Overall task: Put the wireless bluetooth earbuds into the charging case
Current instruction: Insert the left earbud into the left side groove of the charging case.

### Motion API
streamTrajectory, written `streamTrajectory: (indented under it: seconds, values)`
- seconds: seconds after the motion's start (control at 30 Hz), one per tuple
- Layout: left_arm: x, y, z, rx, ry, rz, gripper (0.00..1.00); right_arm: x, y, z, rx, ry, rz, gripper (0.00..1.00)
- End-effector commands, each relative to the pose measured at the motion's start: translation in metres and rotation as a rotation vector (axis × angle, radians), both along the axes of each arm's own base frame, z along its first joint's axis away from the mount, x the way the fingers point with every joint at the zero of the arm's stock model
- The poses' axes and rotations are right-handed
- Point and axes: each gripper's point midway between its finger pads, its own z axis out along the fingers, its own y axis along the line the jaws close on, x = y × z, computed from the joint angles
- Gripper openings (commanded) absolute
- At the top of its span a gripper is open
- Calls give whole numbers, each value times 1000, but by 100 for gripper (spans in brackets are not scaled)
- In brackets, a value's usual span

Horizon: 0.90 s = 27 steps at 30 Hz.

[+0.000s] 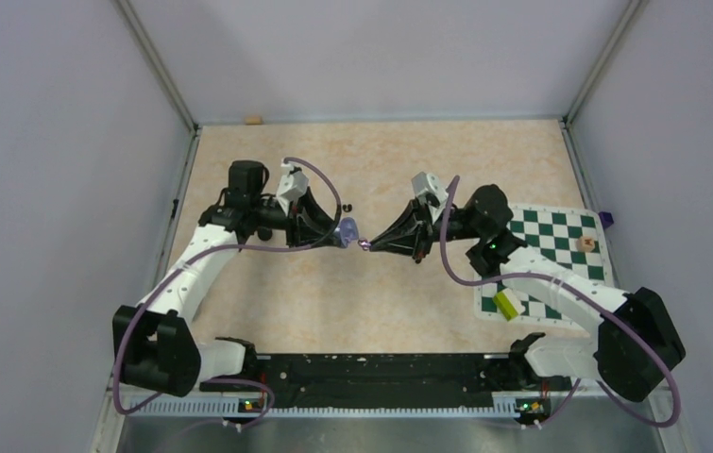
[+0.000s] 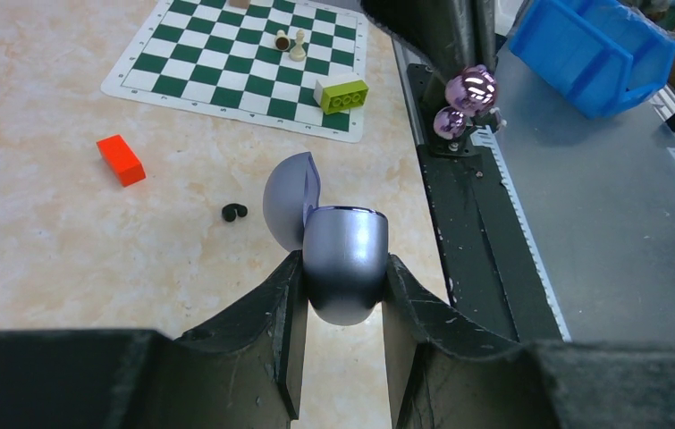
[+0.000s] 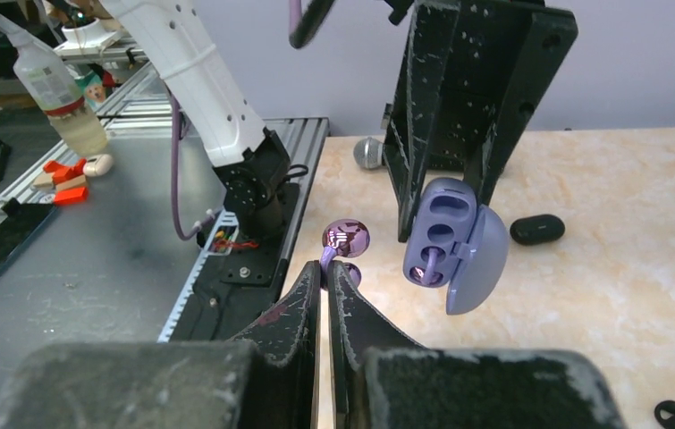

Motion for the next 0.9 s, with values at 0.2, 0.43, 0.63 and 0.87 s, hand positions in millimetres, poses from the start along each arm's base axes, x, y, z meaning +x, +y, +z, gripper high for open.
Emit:
streamTrajectory:
  seconds: [0.2, 0.43, 0.63, 0.87]
  values:
    - [-11, -8, 2, -37, -55, -66, 0, 5, 6, 4, 63, -26, -26, 2]
    - [-12, -10, 1, -35, -53, -72, 0, 7, 10, -8, 59, -15, -46, 3]
    - [-13, -10, 1, -34, -59, -70, 0, 8, 17, -17, 52, -7, -55, 3]
    - [-12, -11, -5, -29, -42, -70, 0, 7, 17, -17, 65, -13, -60, 3]
